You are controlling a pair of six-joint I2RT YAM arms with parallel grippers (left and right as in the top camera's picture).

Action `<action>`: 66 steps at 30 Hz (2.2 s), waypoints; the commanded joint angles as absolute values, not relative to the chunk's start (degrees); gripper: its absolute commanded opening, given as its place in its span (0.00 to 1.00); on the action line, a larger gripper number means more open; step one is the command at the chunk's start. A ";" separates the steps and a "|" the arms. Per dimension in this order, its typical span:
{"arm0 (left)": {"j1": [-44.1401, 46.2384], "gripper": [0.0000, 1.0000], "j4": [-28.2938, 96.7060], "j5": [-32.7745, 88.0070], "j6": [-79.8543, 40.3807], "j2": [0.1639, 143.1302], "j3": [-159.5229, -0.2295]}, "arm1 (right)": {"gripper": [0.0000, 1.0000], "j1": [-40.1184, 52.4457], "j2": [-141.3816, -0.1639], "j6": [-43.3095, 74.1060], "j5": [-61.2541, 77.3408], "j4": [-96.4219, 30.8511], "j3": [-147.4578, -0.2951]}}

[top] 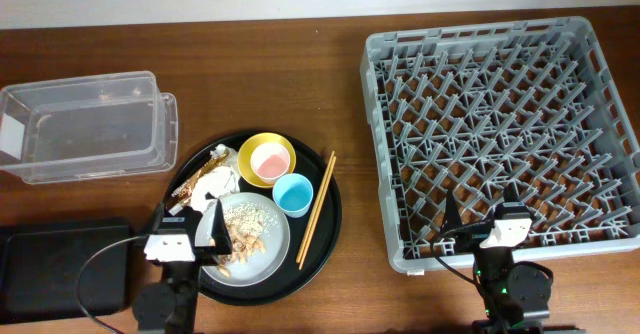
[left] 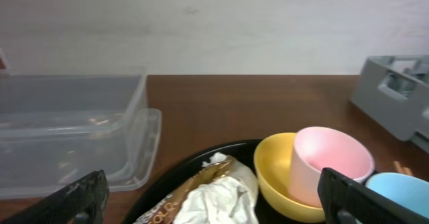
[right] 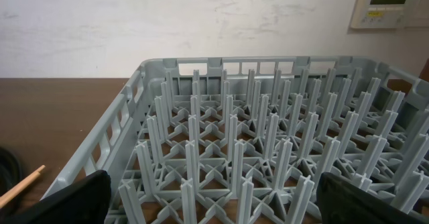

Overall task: Sort waste into correct bins and load items into the dishwasher rack
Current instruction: 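Lower the left gripper onto the crumpled white tissue on the plate, then grasp the tissue with the left gripper and lift it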

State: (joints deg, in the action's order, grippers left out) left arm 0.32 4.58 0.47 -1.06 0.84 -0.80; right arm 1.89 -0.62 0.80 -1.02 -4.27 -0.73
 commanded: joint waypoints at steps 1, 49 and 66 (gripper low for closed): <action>0.60 0.99 3.14 21.96 -5.91 0.45 -0.58 | 0.98 1.48 -0.21 0.43 -1.32 -4.58 -0.32; 0.58 0.50 40.51 -3.16 -12.08 87.26 -58.22 | 0.98 1.48 -0.21 0.43 -1.32 -4.58 -0.32; 0.60 0.44 36.82 -0.64 -15.84 97.14 -58.17 | 0.98 1.48 -0.21 0.40 -1.32 -4.58 -0.32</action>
State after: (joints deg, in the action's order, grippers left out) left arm 0.62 36.97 -2.98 -14.85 94.65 -57.56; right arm 1.89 -0.58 0.75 -1.02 -4.27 -0.73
